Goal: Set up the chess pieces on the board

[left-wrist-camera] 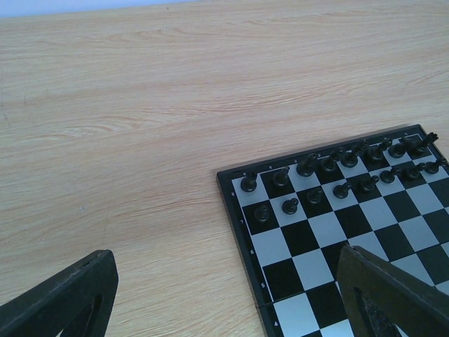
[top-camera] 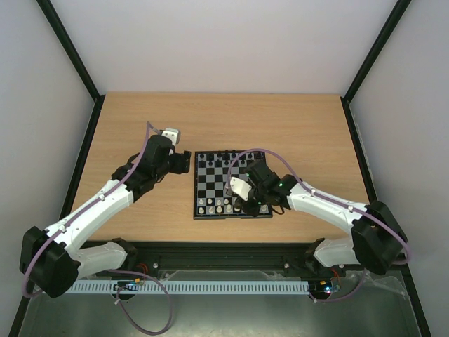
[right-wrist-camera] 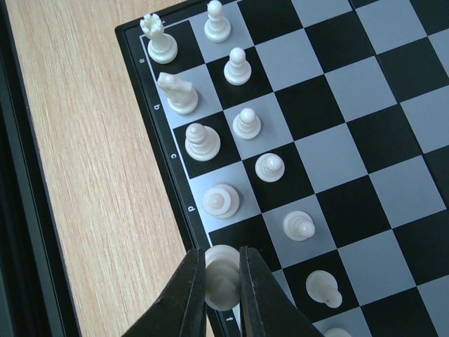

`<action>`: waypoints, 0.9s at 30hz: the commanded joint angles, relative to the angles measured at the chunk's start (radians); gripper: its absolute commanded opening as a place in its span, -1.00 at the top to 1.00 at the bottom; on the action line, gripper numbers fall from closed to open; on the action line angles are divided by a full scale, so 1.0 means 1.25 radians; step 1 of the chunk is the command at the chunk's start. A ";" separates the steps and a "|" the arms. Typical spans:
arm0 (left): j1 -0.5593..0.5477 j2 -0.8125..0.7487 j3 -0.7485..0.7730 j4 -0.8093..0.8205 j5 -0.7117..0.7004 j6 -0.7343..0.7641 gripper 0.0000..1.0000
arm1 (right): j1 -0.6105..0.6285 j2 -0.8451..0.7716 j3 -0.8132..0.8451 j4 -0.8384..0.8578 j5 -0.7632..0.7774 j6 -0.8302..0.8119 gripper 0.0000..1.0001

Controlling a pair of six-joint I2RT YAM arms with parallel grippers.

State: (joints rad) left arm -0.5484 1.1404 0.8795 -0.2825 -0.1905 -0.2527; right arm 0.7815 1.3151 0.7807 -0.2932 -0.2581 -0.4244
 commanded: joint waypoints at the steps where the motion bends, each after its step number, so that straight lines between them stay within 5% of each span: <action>1: 0.004 0.004 0.001 0.007 0.004 0.010 -0.77 | 0.007 0.015 -0.018 0.027 0.010 -0.008 0.84; 27: 0.005 0.015 0.001 0.003 0.017 0.016 -0.77 | 0.006 0.078 -0.030 0.061 0.036 0.001 0.81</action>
State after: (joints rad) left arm -0.5484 1.1557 0.8795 -0.2825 -0.1749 -0.2451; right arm 0.7815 1.3945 0.7578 -0.2260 -0.2279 -0.4232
